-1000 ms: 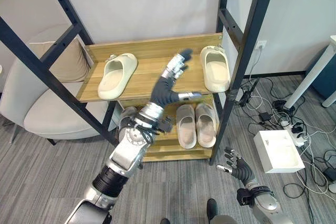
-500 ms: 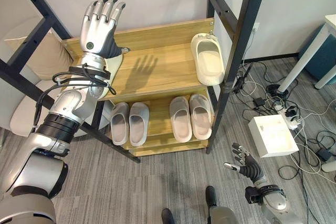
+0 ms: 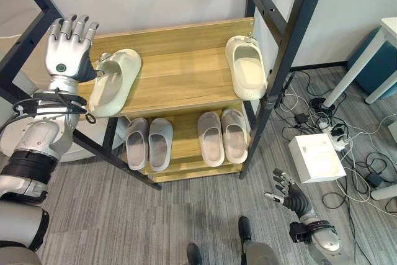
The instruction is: Arrange the slippers neatly on the shoe rack.
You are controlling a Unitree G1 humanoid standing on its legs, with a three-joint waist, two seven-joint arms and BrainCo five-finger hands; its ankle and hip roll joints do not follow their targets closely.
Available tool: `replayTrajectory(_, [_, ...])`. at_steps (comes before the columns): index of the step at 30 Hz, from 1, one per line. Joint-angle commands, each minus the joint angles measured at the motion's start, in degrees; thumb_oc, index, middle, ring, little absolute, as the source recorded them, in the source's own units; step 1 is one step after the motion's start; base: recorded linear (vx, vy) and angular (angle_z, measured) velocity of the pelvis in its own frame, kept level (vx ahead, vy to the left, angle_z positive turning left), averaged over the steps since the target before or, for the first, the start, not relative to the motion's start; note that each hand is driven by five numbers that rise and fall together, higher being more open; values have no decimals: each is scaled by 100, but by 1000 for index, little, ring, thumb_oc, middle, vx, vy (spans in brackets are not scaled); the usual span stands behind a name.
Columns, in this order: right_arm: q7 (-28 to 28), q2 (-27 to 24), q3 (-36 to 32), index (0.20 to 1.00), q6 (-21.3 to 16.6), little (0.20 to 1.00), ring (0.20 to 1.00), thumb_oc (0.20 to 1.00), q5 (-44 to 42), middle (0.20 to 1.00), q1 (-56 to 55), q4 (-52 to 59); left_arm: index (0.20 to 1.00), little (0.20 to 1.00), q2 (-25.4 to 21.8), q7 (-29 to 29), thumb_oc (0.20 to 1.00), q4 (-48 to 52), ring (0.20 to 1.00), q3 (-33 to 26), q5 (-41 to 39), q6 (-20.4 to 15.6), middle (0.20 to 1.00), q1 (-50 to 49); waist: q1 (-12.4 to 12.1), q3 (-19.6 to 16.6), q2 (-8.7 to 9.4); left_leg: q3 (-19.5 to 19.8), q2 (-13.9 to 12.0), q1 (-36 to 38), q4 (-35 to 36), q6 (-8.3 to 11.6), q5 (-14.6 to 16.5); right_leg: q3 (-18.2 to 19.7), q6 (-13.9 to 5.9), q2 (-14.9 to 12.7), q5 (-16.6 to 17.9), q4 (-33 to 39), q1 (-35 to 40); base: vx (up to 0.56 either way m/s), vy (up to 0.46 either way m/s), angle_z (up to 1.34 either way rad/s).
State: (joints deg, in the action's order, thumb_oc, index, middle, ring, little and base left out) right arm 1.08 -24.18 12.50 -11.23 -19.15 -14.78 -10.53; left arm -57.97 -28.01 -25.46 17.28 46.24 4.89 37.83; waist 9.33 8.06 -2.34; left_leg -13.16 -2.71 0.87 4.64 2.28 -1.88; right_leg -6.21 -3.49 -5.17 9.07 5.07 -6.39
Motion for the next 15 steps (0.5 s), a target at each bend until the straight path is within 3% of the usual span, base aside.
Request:
replayTrajectory(1, [-37, 3, -68, 1000, -271, 1000, 1000, 1000, -6, 1000, 77, 465, 1000, 1000, -304, -100, 1000, -432, 1000, -110, 92, 302, 1000, 590, 59, -100, 96, 316, -144, 145, 36, 163, 509, -82, -774, -475, -708, -15, 542, 10, 26, -6])
replayTrajectory(15, [-12, -91, -212, 1000, -350, 1000, 1000, 1000, -48, 1000, -66, 740, 1000, 1000, -379, -113, 1000, -1410, 1000, 651, -95, 421, 1000, 1508, 227, 97, 206, 208, -135, -62, 36, 120, 465, 61, -823, -461, -588, -42, 230, -1, 32, -7])
